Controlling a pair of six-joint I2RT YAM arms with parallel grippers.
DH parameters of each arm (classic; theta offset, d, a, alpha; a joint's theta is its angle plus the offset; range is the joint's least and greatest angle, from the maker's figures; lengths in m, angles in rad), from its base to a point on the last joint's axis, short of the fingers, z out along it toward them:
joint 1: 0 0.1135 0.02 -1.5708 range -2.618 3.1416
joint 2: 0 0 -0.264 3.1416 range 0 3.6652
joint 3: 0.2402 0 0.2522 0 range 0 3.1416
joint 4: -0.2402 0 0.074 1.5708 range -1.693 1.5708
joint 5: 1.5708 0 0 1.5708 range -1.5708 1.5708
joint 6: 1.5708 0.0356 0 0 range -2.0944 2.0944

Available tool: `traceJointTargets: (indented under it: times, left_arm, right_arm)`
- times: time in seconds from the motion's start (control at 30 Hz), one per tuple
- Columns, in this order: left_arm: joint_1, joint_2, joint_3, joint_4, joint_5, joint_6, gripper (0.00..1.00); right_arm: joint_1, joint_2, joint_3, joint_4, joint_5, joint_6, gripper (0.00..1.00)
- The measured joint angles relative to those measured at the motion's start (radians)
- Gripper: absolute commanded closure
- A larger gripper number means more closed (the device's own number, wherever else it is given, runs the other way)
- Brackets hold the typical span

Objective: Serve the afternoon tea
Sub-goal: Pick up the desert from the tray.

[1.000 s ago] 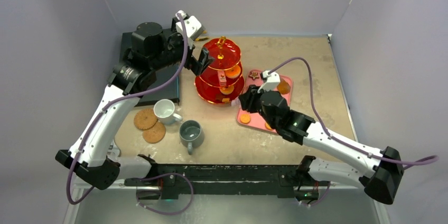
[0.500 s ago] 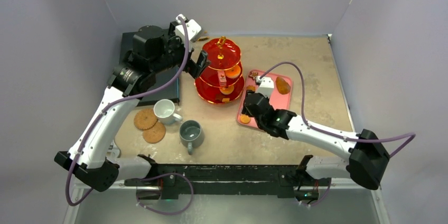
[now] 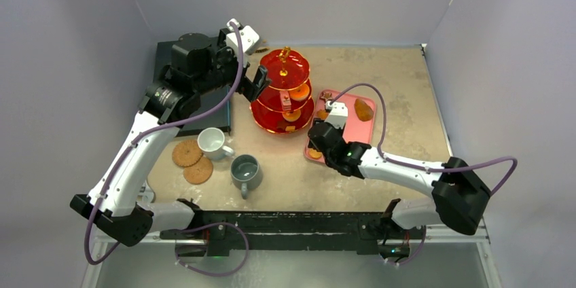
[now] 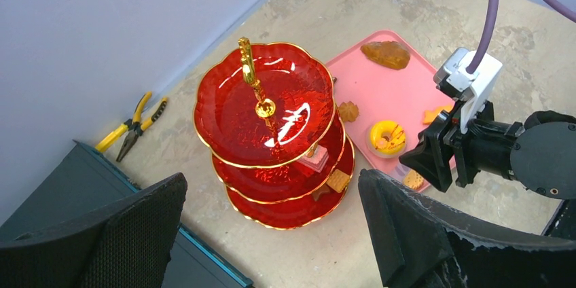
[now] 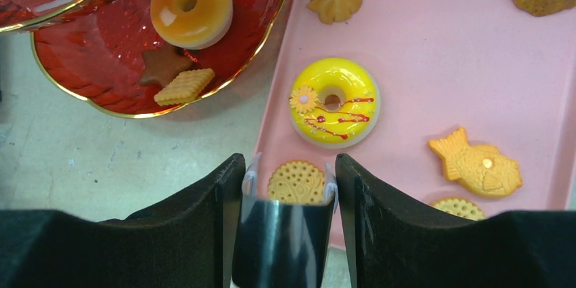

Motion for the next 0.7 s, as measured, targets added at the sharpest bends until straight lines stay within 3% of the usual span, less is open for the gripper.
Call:
traceJointTargets:
  times: [0.7]
  left_arm:
    - [0.0,-0.002,-0.002,0.003,0.004,0.0,0.01]
  right_arm:
    - [0.0,-0.018,-0.005,-0.035,0.023,0.021,0.47]
